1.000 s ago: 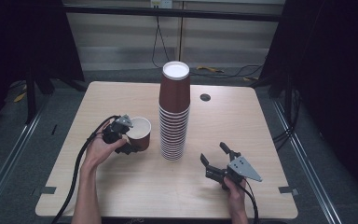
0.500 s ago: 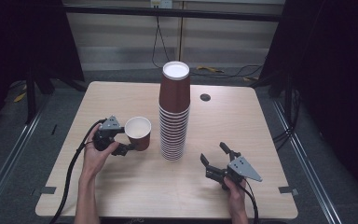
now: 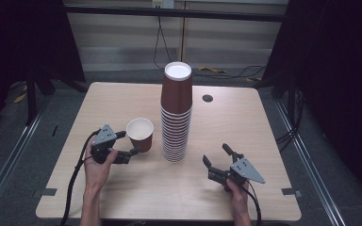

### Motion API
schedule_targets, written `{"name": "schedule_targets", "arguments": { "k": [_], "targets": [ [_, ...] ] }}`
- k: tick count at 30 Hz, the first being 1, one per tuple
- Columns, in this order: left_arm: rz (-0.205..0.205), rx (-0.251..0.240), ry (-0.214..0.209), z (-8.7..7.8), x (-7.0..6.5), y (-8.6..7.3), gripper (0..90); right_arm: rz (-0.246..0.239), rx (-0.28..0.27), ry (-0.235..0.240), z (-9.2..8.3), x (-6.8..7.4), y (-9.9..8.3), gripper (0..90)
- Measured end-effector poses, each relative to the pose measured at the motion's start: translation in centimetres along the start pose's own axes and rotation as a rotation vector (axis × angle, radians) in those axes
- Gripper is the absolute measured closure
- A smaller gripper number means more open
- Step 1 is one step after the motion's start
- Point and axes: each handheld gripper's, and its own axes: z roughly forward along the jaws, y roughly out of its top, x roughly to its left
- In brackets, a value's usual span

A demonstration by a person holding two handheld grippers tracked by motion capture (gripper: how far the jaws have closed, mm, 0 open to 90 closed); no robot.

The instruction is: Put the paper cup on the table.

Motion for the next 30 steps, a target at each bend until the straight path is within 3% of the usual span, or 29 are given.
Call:
{"name": "schedule_targets", "arguments": {
  "k": [3, 6, 9, 10, 14, 15, 17, 18, 20, 21, 23, 27, 28, 30],
  "targets": [
    [-0.016, -0.073, -0.007, -0.5, -0.8, -0.3, 15.9, -0.002, -0.005, -0.002, 0.0, 0.0, 0.0, 13.9],
    [-0.013, -0.098, 0.015, -0.7, -1.5, -0.5, 15.9, -0.003, -0.005, -0.007, 0.0, 0.0, 0.0, 14.0],
    [-0.024, -0.107, -0.017, -0.8, -2.5, -0.4, 15.9, -0.003, -0.005, -0.007, 0.0, 0.0, 0.0, 14.0],
    [-0.001, -0.115, -0.02, -0.9, -2.8, -0.5, 15.9, -0.003, -0.005, -0.007, 0.0, 0.0, 0.0, 14.0],
    [-0.013, -0.19, -0.018, -1.0, -4.2, -1.6, 15.9, -0.002, -0.005, -0.01, -0.1, 0.0, 0.0, 13.9],
    [0.009, -0.186, -0.005, -1.1, -4.5, -1.7, 15.8, -0.001, -0.004, -0.01, -0.1, 0.0, 0.0, 14.0],
    [0.009, -0.196, -0.002, -1.1, -4.8, -2.0, 15.8, -0.003, -0.005, -0.009, -0.1, 0.0, 0.0, 14.0],
    [-0.007, -0.202, -0.006, -1.0, -5.0, -2.2, 15.8, -0.002, -0.005, -0.008, -0.1, 0.0, 0.0, 14.0],
    [0.001, -0.201, 0.011, -0.9, -5.2, -2.8, 15.9, 0.0, -0.011, -0.004, -0.1, 0.0, 0.0, 13.8],
    [-0.028, -0.224, 0.022, -0.7, -5.5, -3.1, 15.9, 0.004, -0.011, -0.005, -0.1, 0.0, 0.0, 13.6],
    [-0.04, -0.231, 0.004, -0.3, -5.8, -3.6, 15.9, 0.001, -0.01, -0.004, -0.1, 0.0, 0.0, 13.6],
    [-0.027, -0.236, 0.001, 0.1, -6.7, -4.5, 15.9, 0.001, -0.01, -0.004, -0.1, 0.0, 0.0, 13.6],
    [-0.058, -0.246, 0.023, 0.3, -7.1, -4.8, 16.0, 0.001, -0.011, -0.004, -0.1, 0.0, 0.0, 13.6],
    [-0.047, -0.247, 0.04, 0.4, -7.0, -5.0, 16.1, 0.001, -0.011, -0.004, -0.1, 0.0, 0.0, 13.7]
  ]
}}
